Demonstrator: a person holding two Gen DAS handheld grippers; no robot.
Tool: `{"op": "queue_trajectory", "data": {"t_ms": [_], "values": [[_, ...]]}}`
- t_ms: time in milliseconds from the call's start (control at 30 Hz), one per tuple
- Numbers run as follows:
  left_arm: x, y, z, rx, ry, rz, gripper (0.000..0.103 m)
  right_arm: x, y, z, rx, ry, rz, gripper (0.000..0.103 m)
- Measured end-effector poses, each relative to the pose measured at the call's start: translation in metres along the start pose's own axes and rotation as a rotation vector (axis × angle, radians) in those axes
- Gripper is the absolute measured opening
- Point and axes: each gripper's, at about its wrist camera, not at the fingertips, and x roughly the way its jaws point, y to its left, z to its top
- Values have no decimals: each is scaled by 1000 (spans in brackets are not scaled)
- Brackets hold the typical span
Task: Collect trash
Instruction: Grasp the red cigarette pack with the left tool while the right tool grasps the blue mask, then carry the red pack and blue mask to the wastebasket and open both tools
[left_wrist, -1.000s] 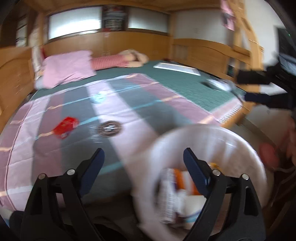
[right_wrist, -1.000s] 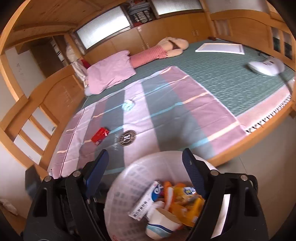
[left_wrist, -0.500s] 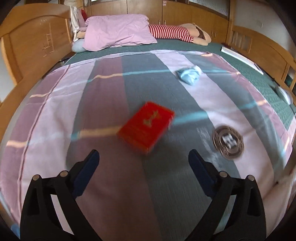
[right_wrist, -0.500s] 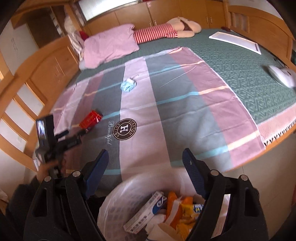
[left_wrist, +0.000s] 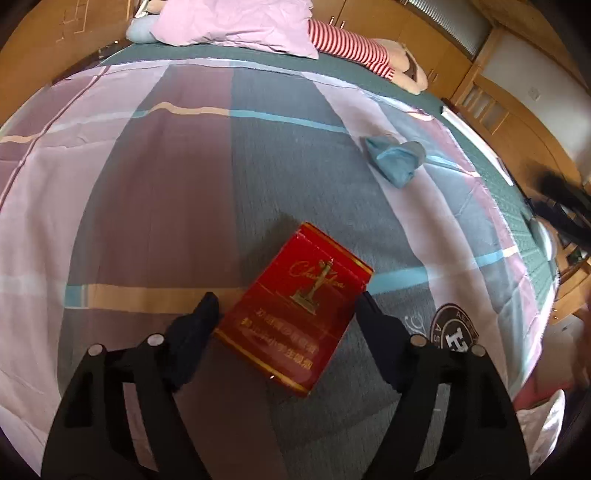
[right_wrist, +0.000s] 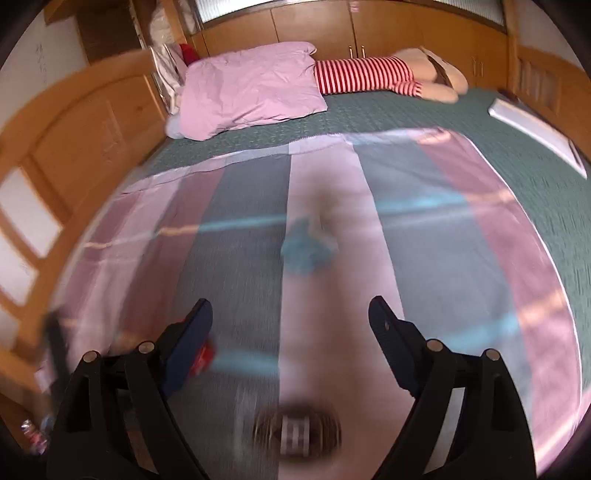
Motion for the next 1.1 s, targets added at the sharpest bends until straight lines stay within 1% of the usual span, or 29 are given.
{"op": "queue_trajectory", "data": {"t_ms": [67, 100, 133, 233, 300, 333, 367, 400, 433, 467, 500, 567, 667, 767, 800, 833, 900, 933, 967, 1000, 1100], "values": [[-2, 2, -1, 0, 6, -18, 71, 39, 4, 21, -11, 22, -61, 85], [-3, 2, -2, -3, 16, -45, 71, 60, 4, 29, 9, 42, -86, 85], [-2, 3, -2, 0, 23, -49, 72, 76, 2, 35, 26, 58, -110, 85], [-1, 0, -3, 23, 28, -44, 75, 116, 1, 42, 37, 111, -195, 85], [0, -3, -4, 32, 26, -42, 76, 134, 2, 39, 29, 145, -217, 85], [0, -5, -5, 34, 25, -40, 76, 141, 4, 38, 25, 159, -218, 78], [0, -5, -7, 36, 24, -38, 76, 144, 3, 34, 20, 173, -210, 57], [0, -6, -7, 37, 21, -37, 71, 146, 3, 30, 20, 190, -201, 42], [0, -7, -6, 36, 17, -45, 67, 145, 3, 26, 25, 198, -200, 39], [-1, -8, -5, 31, 14, -54, 66, 141, 5, 23, 25, 190, -199, 32], [-2, -8, -6, 23, 10, -63, 64, 134, 5, 20, 21, 187, -186, 26], [-3, -8, -6, 12, 7, -75, 62, 118, 6, 15, 30, 182, -149, 24], [-13, -11, -8, 22, -38, -42, 60, 84, 8, 5, 31, 148, -105, 23], [-31, -9, -12, 5, -101, -26, 59, 33, 10, -9, 1, 103, -59, 23], [-37, -9, -14, 0, -118, -19, 59, 6, 11, -17, -18, 73, -43, 23], [-47, -10, -19, -5, -144, -7, 59, -12, 11, -21, -34, 51, -35, 23], [-67, -16, -30, 5, -190, 38, 58, -56, 12, -35, -71, -8, -14, 23], [-82, -24, -38, 34, -229, 80, 58, -78, 12, -44, -88, -35, -4, 23], [-94, -31, -44, 49, -258, 97, 58, -97, 12, -52, -102, -58, 2, 23], [-109, -38, -53, 47, -289, 103, 58, -119, 11, -63, -114, -84, 8, 23], [-142, -53, -73, 10, -328, 94, 58, -168, 1, -97, -111, -124, 25, 23]]}}
